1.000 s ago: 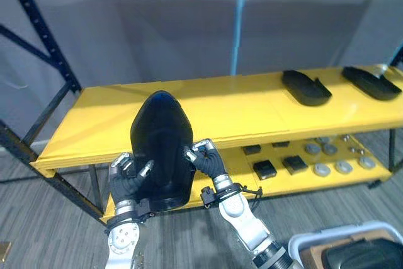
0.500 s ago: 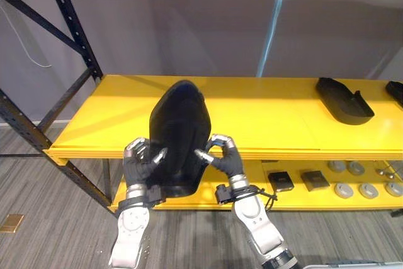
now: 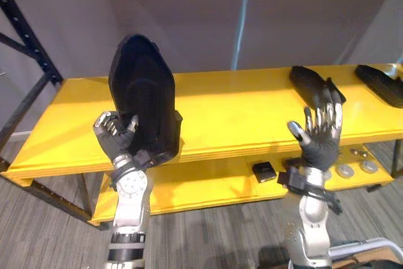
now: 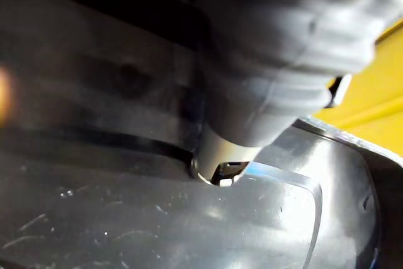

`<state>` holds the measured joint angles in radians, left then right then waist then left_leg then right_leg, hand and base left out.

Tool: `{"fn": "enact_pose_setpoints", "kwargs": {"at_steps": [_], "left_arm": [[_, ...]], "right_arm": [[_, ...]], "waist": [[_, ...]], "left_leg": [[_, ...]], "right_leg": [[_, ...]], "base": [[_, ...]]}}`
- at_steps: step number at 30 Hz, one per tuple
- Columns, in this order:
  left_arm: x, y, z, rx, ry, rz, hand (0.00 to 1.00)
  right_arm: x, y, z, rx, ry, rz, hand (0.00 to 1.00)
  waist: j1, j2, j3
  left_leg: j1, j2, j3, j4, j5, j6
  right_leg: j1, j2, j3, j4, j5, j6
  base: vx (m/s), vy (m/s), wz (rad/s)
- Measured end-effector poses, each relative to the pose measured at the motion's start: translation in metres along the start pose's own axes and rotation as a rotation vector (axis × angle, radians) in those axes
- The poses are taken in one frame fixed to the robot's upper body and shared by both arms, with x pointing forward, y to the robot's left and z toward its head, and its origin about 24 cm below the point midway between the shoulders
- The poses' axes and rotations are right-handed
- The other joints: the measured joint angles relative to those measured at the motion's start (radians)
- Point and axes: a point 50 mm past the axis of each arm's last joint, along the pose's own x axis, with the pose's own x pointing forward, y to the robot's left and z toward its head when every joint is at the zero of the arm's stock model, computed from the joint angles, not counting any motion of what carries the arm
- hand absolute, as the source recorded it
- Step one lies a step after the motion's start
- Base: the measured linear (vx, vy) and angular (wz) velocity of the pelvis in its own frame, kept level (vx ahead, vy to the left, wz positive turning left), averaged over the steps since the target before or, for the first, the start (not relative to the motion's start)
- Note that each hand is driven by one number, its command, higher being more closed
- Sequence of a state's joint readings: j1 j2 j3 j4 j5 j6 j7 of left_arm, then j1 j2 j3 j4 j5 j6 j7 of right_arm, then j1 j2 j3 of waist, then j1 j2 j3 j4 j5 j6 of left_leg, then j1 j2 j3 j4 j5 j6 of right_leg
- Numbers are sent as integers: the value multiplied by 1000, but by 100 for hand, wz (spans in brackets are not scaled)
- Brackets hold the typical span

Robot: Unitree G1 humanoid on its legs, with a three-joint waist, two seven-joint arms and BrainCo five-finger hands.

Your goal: Walk over and take plastic housings, then place them on the shelf

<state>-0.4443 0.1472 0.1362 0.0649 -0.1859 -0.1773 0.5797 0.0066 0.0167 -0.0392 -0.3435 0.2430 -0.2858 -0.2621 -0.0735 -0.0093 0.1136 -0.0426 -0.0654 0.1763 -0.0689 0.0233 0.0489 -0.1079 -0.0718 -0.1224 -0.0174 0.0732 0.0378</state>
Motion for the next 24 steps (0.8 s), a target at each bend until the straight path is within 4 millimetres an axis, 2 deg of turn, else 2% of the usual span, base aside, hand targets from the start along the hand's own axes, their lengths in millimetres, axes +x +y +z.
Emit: {"fn": "enact_pose_setpoints", "kwargs": {"at_steps": [4, 7, 11, 15, 17, 19, 22, 24], "left_arm": [[34, -13, 8, -115, 33, -35, 100], [63, -23, 29, -177, 4, -75, 100], [99, -29, 56, -175, -23, -122, 100], [124, -36, 72, -147, -13, -175, 100], [139, -38, 89, -147, -22, -178, 100], [148, -40, 101, -119, -37, -186, 100], [160, -44, 123, -74, -60, -196, 100], [164, -46, 129, -41, -61, -205, 100]], "right_arm": [[-33, -25, -14, -142, 153, 13, 0], [-56, -34, -22, -256, 254, 49, 0], [-75, -34, -29, -330, 333, 104, 0], [-80, -32, -39, -374, 386, 180, 0], [-85, -27, -45, -375, 415, 229, 0], [-88, -21, -47, -366, 425, 257, 0], [-91, -10, -50, -336, 434, 301, 0], [-93, -6, -51, -325, 440, 319, 0]], "waist": [[-48, 14, 38], [-77, 15, 77], [-84, 15, 127], [-82, 13, 178], [-83, 9, 206], [-83, 5, 220], [-84, -16, 262], [-88, -22, 278]], "left_leg": [[-28, 1, 41, 0, 0, 0], [-54, 6, 69, 0, 0, 1], [-87, 14, 85, 7, 2, -1], [-109, 18, 85, 16, 5, -1], [-115, 20, 85, 17, 5, -1], [-123, 20, 85, 20, 5, -1], [-137, 20, 78, 48, 5, -1], [-151, 20, 72, 64, 5, -1]], "right_leg": [[-39, 4, 45, -11, 23, 2], [-76, 11, 75, -11, 35, -4], [-109, 19, 91, -22, 52, -12], [-121, 22, 91, -33, 62, -17], [-125, 24, 92, -35, 63, -18], [-135, 25, 98, -34, 63, -19], [-139, 21, 104, -30, 64, -20], [-149, 18, 105, -24, 64, -20]], "base": [[-54, 25, -33], [-69, 16, -28], [-67, 0, -15], [-37, 0, 0], [-10, 4, -2], [-15, 13, -7], [-13, 9, -4], [0, 0, 0]]}}
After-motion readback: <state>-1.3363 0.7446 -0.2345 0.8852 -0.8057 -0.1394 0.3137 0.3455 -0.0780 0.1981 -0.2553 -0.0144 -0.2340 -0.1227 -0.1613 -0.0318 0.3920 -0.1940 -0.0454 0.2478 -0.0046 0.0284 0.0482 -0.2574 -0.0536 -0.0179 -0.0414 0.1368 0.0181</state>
